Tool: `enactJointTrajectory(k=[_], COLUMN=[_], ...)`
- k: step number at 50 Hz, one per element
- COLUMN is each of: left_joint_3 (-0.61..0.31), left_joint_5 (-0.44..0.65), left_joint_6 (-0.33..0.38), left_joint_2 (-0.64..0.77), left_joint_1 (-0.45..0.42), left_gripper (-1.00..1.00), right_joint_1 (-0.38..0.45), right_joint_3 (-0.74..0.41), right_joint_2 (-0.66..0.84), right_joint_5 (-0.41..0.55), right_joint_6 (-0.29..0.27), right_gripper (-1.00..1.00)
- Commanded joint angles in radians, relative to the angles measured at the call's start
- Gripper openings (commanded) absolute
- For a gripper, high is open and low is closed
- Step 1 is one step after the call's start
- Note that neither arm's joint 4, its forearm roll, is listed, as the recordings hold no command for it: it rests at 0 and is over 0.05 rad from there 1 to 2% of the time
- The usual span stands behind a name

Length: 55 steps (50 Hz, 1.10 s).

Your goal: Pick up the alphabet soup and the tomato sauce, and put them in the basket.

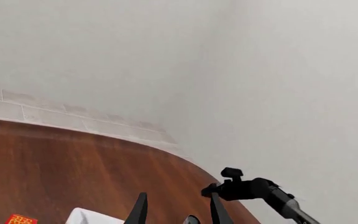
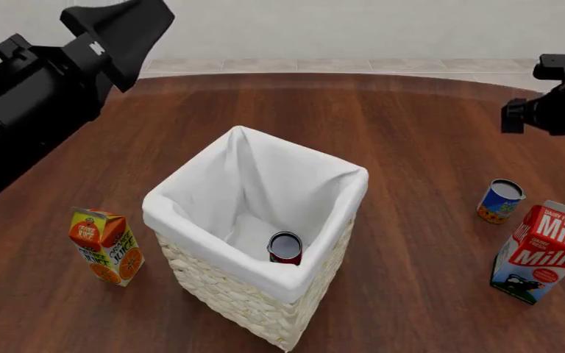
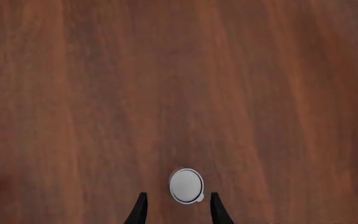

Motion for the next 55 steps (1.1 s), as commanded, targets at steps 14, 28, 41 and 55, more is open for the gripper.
enactJointTrajectory(k=[14, 28, 41, 55], left_joint_3=[0.015, 0.015, 0.015, 0.057], left_joint_5=[-0.016, -0.016, -0.016, -0.06], left_joint_6=[-0.006, -0.006, -0.006, -0.02], left_joint_2=[0.002, 0.002, 0.002, 0.014], left_joint_1=[0.004, 0.004, 0.004, -0.007], left_gripper=[1.0, 1.0, 1.0, 1.0], right_joint_1=[-0.041, -0.017, -0.005, -0.018], right_joint_3=[0.023, -0.052, -0.046, -0.024], right_joint_2=[0.113, 0.18, 0.198, 0.22], right_joint_5=[-0.034, 0.04, 0.037, 0.011], right_joint_6=[-0.022, -0.037, -0.049, -0.062], right_gripper=[1.0, 1.0, 1.0, 1.0])
